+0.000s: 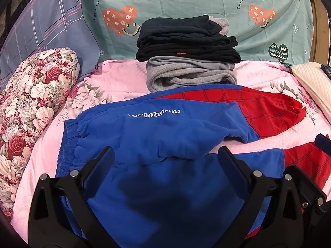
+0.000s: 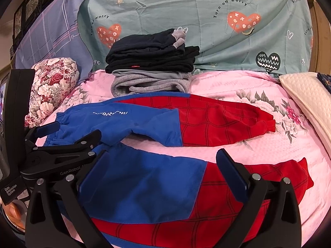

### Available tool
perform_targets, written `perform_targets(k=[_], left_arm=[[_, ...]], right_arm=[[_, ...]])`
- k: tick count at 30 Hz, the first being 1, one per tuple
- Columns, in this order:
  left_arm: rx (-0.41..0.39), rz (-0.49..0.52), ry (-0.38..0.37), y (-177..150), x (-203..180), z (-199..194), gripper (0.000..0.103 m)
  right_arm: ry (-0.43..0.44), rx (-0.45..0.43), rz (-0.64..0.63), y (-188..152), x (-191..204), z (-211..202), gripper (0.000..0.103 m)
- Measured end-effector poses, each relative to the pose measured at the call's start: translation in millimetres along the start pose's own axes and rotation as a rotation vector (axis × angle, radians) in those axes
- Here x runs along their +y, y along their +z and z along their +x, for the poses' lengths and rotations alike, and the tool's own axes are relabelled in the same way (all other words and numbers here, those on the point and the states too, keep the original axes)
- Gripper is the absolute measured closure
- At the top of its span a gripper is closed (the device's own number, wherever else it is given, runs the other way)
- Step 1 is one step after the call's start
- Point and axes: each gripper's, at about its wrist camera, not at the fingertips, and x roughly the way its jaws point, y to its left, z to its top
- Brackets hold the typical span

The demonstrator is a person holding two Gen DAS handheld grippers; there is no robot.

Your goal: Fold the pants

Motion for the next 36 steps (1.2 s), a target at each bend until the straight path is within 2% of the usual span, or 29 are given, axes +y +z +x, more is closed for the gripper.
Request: perform_targets(k=[36], left_arm=[[0.008, 0.0, -0.001, -4.2, 0.4, 4.2, 0.002]], right_arm=[[0.012, 0.02, -0.008, -2.0, 2.0, 4.7, 0.001]])
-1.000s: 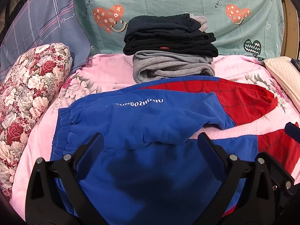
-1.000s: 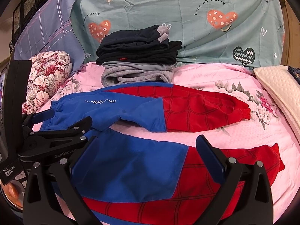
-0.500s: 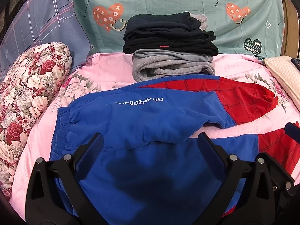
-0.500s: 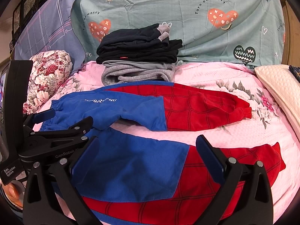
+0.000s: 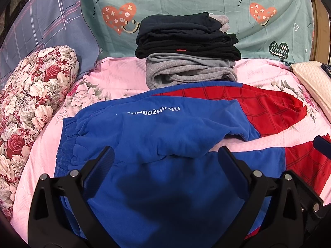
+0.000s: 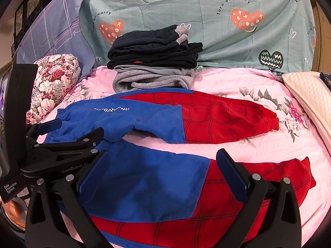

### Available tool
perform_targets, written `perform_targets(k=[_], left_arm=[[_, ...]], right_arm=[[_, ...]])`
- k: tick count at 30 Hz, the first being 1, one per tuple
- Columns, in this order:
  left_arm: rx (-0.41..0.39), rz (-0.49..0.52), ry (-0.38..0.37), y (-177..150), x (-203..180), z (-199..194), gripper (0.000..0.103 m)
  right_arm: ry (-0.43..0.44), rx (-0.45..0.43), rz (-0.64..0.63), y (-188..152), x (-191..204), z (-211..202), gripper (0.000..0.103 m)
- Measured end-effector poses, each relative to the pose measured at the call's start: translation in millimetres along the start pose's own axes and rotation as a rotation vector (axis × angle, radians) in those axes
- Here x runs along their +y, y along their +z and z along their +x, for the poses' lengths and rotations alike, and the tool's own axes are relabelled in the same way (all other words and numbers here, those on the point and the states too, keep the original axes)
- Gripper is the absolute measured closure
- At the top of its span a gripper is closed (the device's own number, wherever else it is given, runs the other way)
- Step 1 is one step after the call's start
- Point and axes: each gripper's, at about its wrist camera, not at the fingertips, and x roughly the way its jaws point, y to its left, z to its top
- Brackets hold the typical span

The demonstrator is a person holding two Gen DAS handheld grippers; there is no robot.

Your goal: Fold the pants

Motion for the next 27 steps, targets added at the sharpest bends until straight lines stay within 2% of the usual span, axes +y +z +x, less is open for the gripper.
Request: perform_targets(k=[27], left_arm=[[0.005, 0.003, -0.001, -1.0, -2.2, 1.2, 0.002]], right_arm=[[0.0, 0.001, -0.001, -0.4, 0.4, 0.2, 0.001]])
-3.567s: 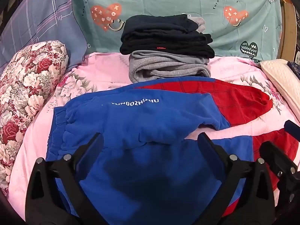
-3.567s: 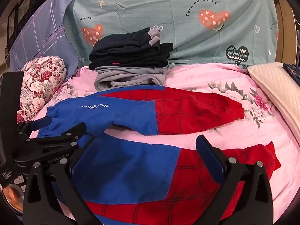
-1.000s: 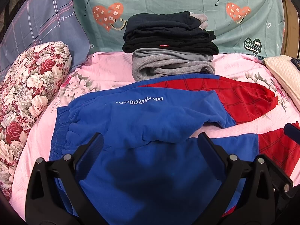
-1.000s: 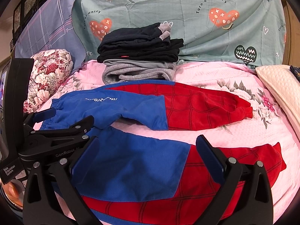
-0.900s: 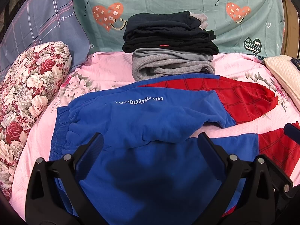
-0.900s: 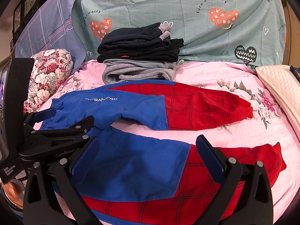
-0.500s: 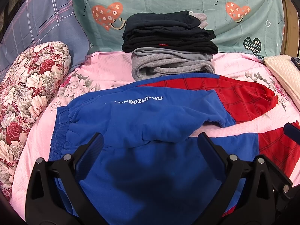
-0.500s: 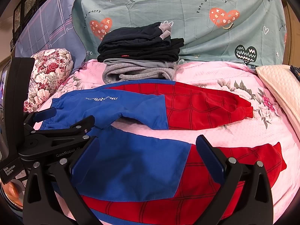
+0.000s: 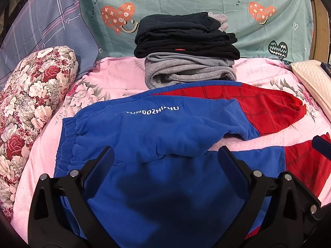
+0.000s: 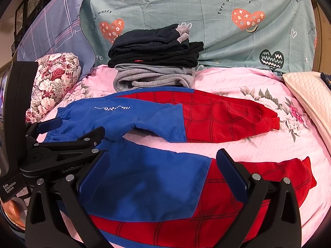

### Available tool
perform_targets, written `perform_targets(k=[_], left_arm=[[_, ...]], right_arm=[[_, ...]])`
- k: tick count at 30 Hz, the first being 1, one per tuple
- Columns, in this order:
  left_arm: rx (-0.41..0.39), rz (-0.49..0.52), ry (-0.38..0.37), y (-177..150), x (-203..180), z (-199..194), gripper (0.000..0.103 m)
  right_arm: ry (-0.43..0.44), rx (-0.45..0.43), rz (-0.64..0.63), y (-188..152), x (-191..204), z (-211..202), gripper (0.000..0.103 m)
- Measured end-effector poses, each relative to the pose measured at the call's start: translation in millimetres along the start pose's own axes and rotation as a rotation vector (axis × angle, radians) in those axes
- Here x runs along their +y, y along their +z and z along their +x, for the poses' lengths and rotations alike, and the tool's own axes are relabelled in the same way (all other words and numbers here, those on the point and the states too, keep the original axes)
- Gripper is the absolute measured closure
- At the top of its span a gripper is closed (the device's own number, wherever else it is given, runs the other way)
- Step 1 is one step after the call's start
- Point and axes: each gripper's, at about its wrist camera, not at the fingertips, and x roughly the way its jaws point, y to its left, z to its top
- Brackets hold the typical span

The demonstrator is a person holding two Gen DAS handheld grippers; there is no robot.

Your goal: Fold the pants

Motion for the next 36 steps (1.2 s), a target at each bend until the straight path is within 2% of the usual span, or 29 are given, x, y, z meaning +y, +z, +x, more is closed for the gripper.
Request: perform_targets(k=[36], left_arm=[[0.008, 0.003, -0.001, -0.8, -3.2, -0.6, 0.002]], right_arm=[[0.001, 0.004, 0.002, -1.2, 0.1, 0.8, 0.001]])
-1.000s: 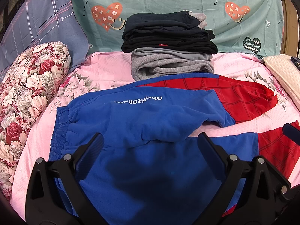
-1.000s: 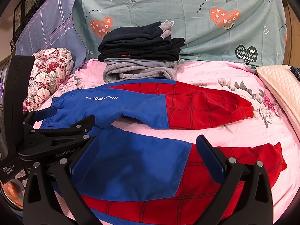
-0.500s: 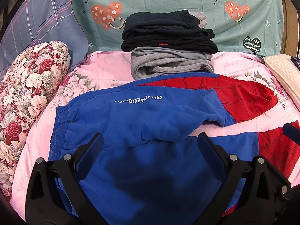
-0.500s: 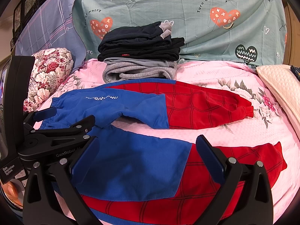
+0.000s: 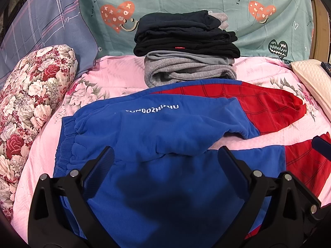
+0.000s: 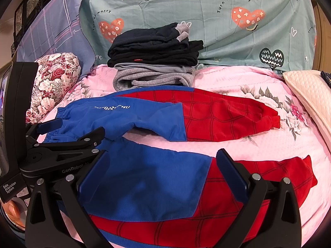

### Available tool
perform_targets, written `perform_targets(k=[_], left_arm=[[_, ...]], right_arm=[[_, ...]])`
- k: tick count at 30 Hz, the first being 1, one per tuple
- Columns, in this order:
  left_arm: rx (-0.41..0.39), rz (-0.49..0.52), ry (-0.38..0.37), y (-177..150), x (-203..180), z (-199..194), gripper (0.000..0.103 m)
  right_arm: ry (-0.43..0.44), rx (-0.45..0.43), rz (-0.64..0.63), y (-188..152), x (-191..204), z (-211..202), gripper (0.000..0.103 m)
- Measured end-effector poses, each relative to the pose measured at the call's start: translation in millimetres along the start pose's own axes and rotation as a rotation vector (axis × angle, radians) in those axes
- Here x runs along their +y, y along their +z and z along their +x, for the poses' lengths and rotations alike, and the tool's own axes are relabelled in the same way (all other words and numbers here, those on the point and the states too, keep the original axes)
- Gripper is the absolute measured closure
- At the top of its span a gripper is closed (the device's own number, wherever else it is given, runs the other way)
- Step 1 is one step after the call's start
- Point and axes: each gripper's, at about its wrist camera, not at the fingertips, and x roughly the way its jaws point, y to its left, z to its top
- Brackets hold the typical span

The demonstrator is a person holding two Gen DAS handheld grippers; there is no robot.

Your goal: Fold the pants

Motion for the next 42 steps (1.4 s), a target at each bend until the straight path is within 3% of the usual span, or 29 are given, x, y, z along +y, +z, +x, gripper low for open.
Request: perform_targets(k=[8, 12, 15, 18, 22, 25, 27, 30, 34, 35, 37, 38, 39, 42], left_arm=[[0.019, -0.02, -0.023, 10, 8, -8, 0.002], [-0.009, -0.078, -0.009, 20, 36, -40, 0.002], [0.005, -0.12, -0.071, 11, 69, -67, 0.002], [0.101, -0.221, -0.176, -11, 111, -80, 0.002], [0.279, -0.468, -0.336, -55, 172, -65, 0.002], [0.349, -0.64, -0.363, -86, 206, -44, 0.002], [0.375, -0.697, -0.379, -96, 216, -30, 0.002], [0.403, -0.736, -0.434, -99, 217, -10, 0.002], [0.376, -0.722, -0.447, -89, 212, 4, 0.005], [0.371, -0.724, -0.458, -87, 212, 7, 0.011], [0.379, -0.717, -0.497, -84, 207, 16, 0.057], [0.386, -0.712, -0.508, -83, 206, 19, 0.07], [0.391, -0.704, -0.514, -83, 204, 23, 0.091], [0.388, -0.677, -0.503, -85, 199, 26, 0.093]], right_arm=[[0.017, -0.017, 0.011, 0, 0, -5, 0.001], [0.034, -0.044, 0.02, 4, -3, -12, 0.001], [0.044, -0.035, 0.029, 3, -3, -13, 0.001], [0.072, -0.01, 0.033, 6, -2, -12, 0.001], [0.148, 0.054, 0.059, 10, -1, -15, 0.001], [0.222, 0.1, 0.135, 12, -15, -21, 0.001], [0.239, 0.125, 0.183, 8, -33, -26, 0.001], [0.186, 0.144, 0.212, -2, -64, -33, 0.001], [0.024, 0.16, 0.285, -25, -131, -55, 0.001], [-0.005, 0.168, 0.326, -32, -150, -60, 0.001], [-0.05, 0.176, 0.434, -48, -189, -74, 0.001], [-0.064, 0.174, 0.478, -56, -204, -80, 0.001], [-0.074, 0.17, 0.52, -63, -219, -86, 0.001], [-0.043, 0.176, 0.623, -82, -249, -96, 0.011]])
